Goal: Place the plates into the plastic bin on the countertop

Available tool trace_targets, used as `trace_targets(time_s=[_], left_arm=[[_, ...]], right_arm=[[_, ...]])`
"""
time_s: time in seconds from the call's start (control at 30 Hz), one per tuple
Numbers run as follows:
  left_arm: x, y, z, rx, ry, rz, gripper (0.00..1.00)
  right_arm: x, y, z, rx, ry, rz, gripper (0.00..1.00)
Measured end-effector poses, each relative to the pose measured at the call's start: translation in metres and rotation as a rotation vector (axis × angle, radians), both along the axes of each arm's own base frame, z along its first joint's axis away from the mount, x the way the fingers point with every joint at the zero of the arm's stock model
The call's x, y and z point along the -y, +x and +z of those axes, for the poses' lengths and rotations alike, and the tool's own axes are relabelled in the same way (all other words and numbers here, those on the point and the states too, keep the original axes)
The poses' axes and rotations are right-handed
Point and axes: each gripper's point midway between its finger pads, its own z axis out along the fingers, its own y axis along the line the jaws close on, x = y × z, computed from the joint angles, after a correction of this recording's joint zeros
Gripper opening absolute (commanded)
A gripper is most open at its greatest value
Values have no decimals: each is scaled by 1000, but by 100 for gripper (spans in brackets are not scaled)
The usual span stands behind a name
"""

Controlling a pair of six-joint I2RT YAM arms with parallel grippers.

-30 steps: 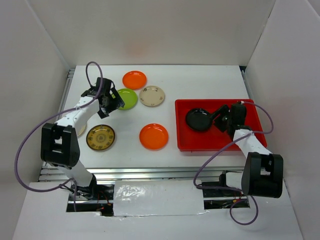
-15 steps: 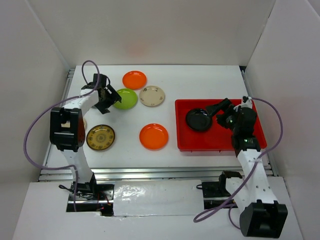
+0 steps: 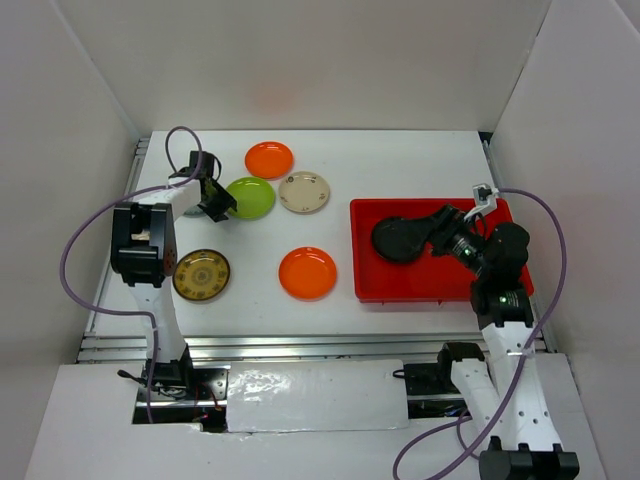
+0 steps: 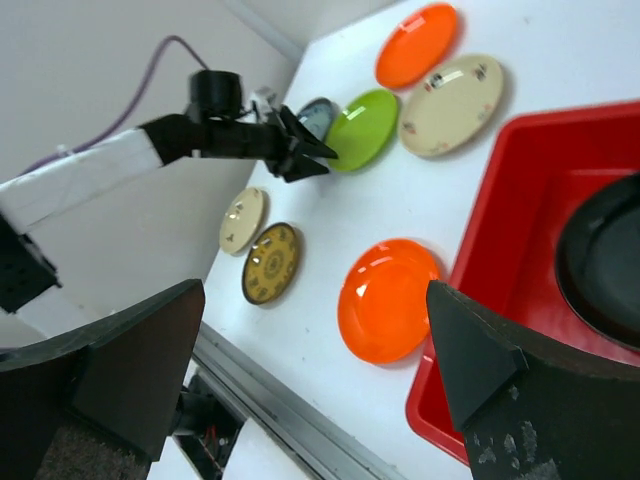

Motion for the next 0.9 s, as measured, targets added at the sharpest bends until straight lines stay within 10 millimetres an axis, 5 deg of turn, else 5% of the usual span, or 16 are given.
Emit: trace_targets(time_s=[0.27, 0.47, 0.6, 0.73, 0.9], left_arm=[[0, 13, -1, 42, -5, 22, 0], [6, 10, 19, 78, 31, 54, 0], [9, -35, 56, 75, 155, 84, 0], [23, -65, 121, 179, 264, 91, 0], [93, -80, 194, 415, 211, -101, 0]], right_arm=[[-1, -15, 26, 84, -13, 9, 100], [-1, -17, 21, 56, -14, 7, 100], [-1, -18, 20, 53, -14, 6, 100], [3, -19, 18, 40, -18, -23, 100], [31, -15, 23, 1, -25, -225, 100]])
